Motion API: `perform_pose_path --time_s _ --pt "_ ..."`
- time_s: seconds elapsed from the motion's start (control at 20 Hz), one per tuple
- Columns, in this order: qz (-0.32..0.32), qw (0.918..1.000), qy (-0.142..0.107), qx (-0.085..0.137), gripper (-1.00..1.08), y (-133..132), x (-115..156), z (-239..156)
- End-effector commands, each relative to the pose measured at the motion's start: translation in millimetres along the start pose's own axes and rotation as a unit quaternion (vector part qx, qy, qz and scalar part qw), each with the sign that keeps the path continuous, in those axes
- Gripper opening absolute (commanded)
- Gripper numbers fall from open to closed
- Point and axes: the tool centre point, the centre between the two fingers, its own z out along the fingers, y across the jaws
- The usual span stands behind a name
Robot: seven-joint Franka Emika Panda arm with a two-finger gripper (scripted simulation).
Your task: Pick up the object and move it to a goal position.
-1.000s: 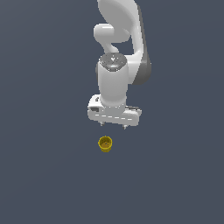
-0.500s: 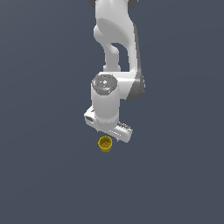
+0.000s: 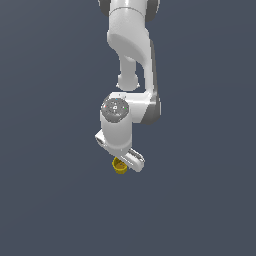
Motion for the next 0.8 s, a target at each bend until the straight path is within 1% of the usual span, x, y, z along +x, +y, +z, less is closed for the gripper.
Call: perform_pose_path --time_s 0.0,0.4,0.75 --pt "0.010 0.9999 0.000 -0.001 1.00 0 2 3" --pt "0.012 0.9999 0.000 -0.001 1.00 1 2 11" --pt "0.013 0.9999 0.000 -0.001 1.00 2 1 46"
